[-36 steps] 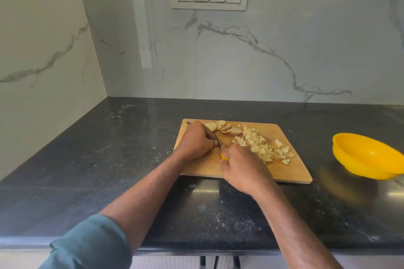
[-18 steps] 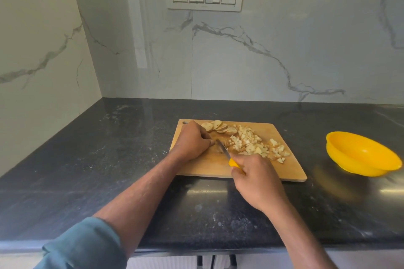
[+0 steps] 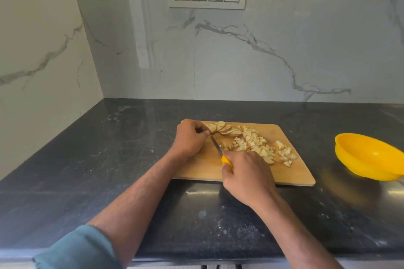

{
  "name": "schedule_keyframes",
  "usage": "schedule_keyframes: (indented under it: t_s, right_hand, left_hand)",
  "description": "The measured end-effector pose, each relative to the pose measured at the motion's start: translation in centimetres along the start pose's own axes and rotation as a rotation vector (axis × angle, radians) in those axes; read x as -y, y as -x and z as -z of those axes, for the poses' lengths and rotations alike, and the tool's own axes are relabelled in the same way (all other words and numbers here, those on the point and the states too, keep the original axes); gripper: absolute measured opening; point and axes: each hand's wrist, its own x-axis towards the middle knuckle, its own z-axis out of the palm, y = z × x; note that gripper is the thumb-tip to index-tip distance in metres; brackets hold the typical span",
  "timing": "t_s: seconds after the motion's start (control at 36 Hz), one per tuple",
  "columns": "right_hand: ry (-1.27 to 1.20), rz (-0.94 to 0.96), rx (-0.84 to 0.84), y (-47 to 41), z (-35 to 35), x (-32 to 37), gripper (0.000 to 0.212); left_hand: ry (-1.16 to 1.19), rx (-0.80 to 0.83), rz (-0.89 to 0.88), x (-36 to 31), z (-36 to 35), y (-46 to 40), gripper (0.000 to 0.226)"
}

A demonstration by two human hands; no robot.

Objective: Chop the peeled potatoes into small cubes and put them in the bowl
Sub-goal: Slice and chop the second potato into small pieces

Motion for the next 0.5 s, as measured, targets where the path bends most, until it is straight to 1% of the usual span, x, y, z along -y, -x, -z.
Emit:
schedule_keyframes:
  t_s: [0.08, 0.17, 0.22, 0.31, 0.33, 0.44, 0.5]
  right_hand:
    - [0.023, -0.041, -0.011, 0.3, -0.1, 0.2, 0.041]
    - [0.062, -0.121, -0.045, 0.5, 0.2, -0.2, 0.036]
    - [0.101, -0.184, -0.062, 0.7, 0.3, -0.7, 0.029]
    - [0.142, -0.254, -0.073, 1.1, 0.5, -1.3, 0.012]
    - [0.144, -0.264, -0.081, 1.2, 0.5, -1.5, 0.010]
    - [0.112, -0.262, -0.127, 1.5, 0.4, -1.8, 0.022]
    - [0.096, -0.268, -0.146, 1.5, 0.6, -1.8, 0.024]
  left_hand:
    - [-0.033, 0.030, -0.047, -0.1, -0.1, 0.0, 0.013]
    - [-0.054, 0.055, -0.077, -0.2, 0.0, 0.0, 0.012]
    - [-0.067, 0.071, -0.091, 0.0, 0.0, 0.1, 0.011]
    - [-0.093, 0.106, -0.099, 0.2, -0.1, 0.0, 0.011]
    - [-0.105, 0.117, -0.102, 0.2, -0.1, 0.0, 0.011]
    - [-0.119, 0.147, -0.107, 0.0, -0.1, 0.0, 0.010]
    - [-0.120, 0.156, -0.107, -0.1, -0.1, 0.1, 0.010]
